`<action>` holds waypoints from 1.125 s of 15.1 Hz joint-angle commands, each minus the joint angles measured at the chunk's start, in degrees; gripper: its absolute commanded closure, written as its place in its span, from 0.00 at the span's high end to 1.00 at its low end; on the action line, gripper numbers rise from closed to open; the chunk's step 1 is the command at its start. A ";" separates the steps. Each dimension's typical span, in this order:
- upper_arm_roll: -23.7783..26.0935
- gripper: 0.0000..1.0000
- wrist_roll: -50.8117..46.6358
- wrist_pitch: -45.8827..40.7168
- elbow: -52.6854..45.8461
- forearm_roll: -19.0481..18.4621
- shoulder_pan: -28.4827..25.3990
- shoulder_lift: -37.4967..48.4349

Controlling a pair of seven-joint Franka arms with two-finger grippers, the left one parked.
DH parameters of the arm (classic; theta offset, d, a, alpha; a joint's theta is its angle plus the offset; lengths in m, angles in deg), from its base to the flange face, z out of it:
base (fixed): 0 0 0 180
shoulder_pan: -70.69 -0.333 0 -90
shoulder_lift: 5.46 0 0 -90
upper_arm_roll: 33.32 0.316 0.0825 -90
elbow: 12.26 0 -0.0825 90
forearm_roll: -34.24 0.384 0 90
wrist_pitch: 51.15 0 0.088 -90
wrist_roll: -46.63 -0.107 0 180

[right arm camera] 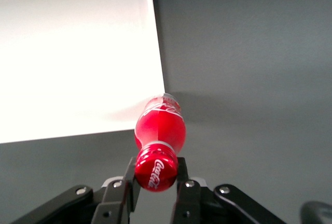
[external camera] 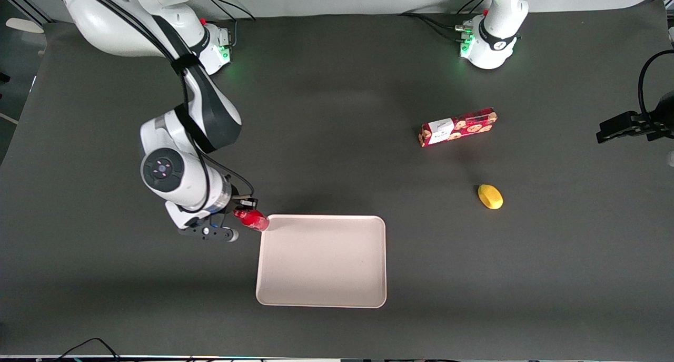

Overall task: Place coke bottle on tray
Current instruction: 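Lift the bottle and carry it toward the white tray, then lower the bottle onto the tray corner and open the right gripper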

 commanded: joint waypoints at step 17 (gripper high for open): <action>0.83 0.99 -7.56 1.31 -8.23 -2.81 -3.30 -8.56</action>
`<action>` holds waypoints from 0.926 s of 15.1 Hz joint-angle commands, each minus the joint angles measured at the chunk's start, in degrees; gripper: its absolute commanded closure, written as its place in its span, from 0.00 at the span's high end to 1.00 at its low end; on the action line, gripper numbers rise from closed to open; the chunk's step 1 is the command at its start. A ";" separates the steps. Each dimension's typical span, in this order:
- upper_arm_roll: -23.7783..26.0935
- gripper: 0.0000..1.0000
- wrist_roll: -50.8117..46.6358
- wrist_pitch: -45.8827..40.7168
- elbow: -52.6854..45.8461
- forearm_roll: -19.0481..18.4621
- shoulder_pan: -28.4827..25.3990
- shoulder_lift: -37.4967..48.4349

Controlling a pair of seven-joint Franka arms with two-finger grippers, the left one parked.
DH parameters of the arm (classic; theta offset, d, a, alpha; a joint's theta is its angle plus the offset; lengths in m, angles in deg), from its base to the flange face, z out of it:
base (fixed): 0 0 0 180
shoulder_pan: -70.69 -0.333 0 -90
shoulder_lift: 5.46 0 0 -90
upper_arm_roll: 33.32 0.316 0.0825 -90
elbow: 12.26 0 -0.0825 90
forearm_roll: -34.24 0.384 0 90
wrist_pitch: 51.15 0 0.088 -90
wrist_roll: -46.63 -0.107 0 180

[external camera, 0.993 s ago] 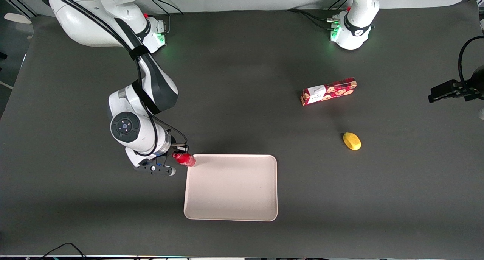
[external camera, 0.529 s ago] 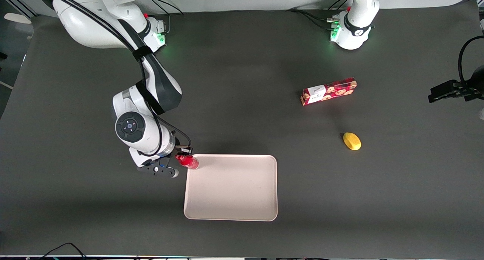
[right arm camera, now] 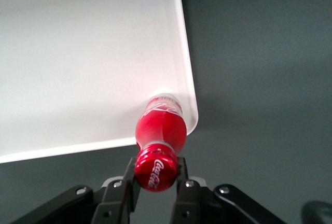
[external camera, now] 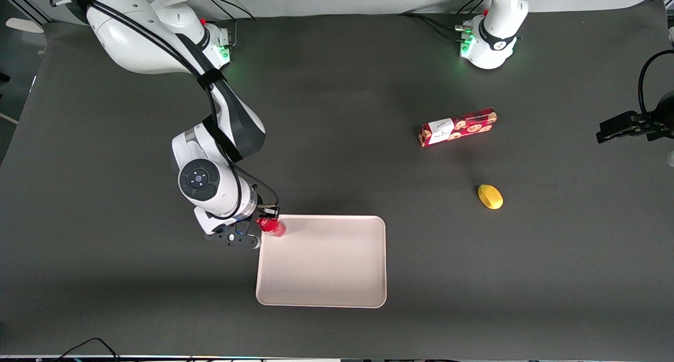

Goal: Place coke bottle on tray

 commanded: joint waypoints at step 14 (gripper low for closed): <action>0.23 1.00 11.16 -24.28 -2.93 -0.24 3.81 22.15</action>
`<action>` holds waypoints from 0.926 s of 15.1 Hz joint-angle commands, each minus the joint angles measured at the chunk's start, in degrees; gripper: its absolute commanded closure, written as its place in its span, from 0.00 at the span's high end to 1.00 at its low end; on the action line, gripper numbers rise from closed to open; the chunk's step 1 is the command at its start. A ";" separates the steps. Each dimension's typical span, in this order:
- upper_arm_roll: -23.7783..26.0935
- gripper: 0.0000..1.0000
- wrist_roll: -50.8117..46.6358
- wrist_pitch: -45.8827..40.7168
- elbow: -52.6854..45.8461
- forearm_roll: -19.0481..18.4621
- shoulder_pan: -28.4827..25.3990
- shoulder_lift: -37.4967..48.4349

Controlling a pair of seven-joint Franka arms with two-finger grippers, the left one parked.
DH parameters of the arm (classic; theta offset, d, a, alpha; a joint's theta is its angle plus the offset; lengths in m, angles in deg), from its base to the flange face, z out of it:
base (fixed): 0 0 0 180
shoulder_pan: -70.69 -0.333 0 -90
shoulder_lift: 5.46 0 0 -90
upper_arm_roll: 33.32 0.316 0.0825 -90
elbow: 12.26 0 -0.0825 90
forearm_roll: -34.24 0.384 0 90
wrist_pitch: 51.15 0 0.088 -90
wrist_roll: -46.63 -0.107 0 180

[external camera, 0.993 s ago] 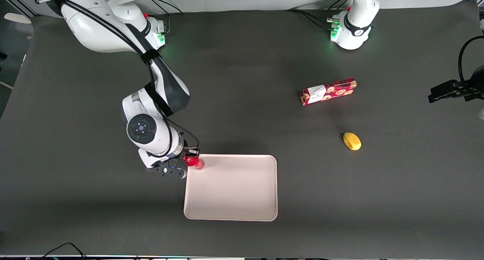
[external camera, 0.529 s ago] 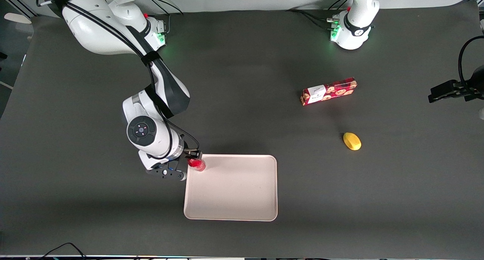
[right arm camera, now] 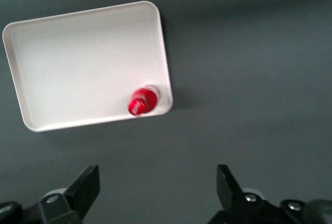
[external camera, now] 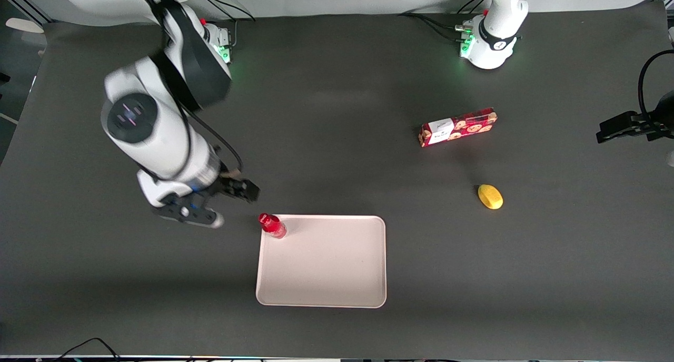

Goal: Place coke bottle on tray

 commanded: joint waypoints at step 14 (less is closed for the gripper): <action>-17.57 1.00 30.48 -0.40 35.99 2.60 5.78 36.97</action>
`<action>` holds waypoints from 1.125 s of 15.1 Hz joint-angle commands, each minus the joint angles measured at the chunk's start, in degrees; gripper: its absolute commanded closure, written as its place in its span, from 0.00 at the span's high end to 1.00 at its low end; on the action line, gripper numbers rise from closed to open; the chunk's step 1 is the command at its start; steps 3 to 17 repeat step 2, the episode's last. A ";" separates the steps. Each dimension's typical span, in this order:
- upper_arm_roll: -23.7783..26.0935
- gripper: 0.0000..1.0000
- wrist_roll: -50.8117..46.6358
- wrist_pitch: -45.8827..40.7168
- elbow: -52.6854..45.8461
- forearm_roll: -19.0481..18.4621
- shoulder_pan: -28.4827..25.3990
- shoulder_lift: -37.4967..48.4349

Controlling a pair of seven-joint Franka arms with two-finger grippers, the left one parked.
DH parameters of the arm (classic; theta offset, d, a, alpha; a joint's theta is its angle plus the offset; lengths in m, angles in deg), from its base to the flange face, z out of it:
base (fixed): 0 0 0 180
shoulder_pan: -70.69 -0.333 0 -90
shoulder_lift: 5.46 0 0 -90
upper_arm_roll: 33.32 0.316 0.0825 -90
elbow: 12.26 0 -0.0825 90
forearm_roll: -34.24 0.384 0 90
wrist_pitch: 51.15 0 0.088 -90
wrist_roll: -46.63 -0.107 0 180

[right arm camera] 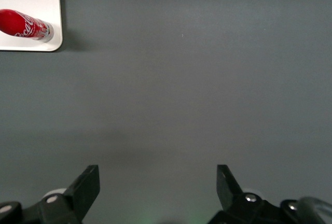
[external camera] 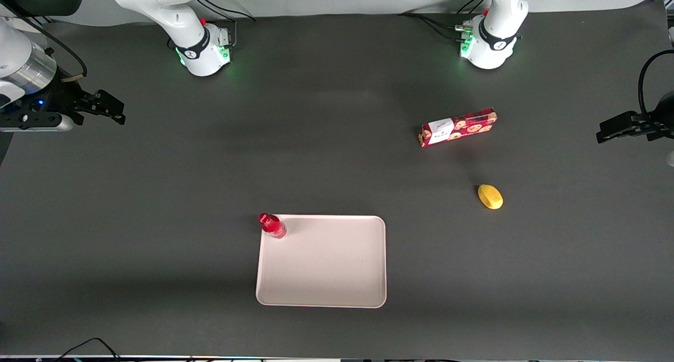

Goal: Place coke bottle on tray

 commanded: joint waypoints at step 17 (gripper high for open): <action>-0.22 1.00 -2.07 -3.44 -6.80 1.65 -0.78 -2.89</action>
